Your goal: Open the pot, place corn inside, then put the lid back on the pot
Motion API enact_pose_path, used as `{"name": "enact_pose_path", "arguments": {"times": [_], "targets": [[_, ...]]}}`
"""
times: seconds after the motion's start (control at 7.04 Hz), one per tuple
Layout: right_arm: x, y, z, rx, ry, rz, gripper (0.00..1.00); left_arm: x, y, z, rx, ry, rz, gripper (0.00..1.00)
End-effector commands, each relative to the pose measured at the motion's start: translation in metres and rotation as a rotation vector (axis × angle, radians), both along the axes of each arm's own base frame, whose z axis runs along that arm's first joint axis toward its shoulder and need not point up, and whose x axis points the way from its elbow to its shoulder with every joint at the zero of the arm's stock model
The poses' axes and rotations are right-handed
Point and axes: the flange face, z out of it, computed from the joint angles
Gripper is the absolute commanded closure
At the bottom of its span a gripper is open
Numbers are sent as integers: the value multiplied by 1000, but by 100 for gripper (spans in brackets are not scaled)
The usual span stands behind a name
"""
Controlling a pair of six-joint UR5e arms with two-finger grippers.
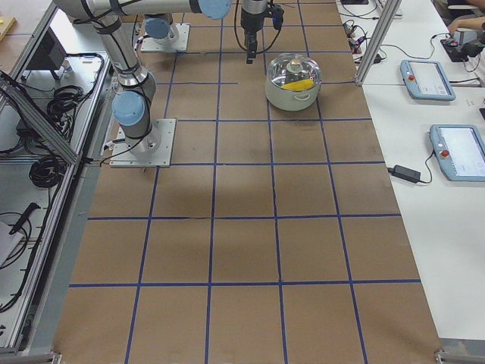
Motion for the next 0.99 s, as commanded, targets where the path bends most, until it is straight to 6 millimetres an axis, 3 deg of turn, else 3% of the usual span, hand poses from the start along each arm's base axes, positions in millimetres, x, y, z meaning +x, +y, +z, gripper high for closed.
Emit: {"name": "enact_pose_path", "arguments": {"times": [0.0, 0.28, 0.85], "targets": [[-3, -7, -7, -57, 34, -2, 0, 1, -1, -1, 2, 0, 2, 0], [-3, -12, -21, -105, 33, -6, 0, 1, -1, -1, 1, 2, 0, 0], [-4, -13, -26, -97, 39, -10, 0, 1, -1, -1, 1, 2, 0, 0]]}}
